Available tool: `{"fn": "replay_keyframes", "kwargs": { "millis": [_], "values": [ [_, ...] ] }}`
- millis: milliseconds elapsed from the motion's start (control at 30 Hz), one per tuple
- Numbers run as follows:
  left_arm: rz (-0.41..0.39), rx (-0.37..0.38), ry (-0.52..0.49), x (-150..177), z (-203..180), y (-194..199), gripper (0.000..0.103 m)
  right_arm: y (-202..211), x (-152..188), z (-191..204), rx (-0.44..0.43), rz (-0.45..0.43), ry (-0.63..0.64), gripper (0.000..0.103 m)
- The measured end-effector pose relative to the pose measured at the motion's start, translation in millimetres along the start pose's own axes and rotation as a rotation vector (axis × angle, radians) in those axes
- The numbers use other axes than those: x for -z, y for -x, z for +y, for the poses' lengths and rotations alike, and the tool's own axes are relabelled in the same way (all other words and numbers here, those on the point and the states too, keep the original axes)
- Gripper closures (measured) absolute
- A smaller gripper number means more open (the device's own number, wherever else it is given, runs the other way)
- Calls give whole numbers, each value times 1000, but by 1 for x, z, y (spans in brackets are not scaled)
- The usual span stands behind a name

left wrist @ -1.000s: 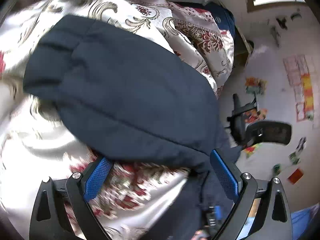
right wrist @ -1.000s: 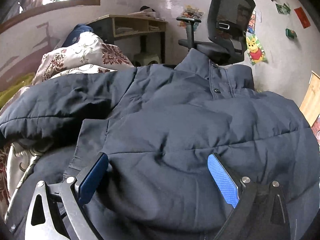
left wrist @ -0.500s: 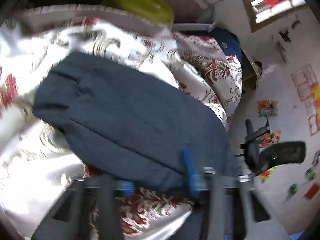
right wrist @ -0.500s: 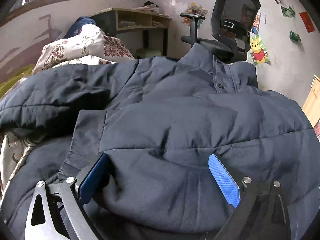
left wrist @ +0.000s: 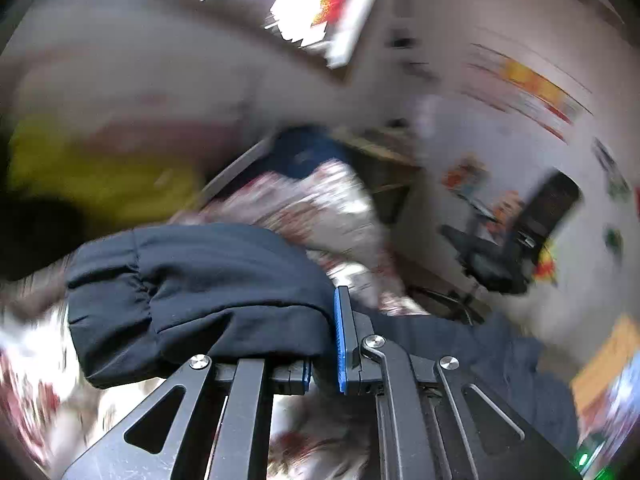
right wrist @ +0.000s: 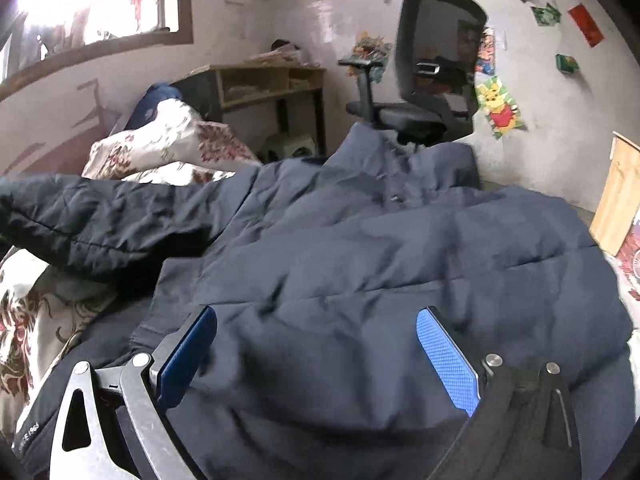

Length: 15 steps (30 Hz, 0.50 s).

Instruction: Fold large clothes

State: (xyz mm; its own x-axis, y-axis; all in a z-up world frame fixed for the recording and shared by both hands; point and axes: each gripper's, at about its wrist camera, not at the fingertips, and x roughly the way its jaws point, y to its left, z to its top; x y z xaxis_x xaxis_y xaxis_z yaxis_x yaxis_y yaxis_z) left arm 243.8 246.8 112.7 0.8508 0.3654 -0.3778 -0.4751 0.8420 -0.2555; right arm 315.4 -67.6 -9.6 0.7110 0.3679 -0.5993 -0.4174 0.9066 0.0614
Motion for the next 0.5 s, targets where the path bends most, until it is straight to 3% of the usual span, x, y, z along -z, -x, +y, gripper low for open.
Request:
{"fn": "replay_keyframes", "kwargs": {
  "millis": [200,367,500],
  "values": [
    [-26,215,-242,2,-94,14,96,23,-10,-41,41,-59,-85,1],
    [67,421,-315,26,-167,10,96,45,-17,-90,83,-122,-177,1],
    [139,513,-402,59,-225,4,96,61,-20,-129,123,-161,-261,1]
  ]
}}
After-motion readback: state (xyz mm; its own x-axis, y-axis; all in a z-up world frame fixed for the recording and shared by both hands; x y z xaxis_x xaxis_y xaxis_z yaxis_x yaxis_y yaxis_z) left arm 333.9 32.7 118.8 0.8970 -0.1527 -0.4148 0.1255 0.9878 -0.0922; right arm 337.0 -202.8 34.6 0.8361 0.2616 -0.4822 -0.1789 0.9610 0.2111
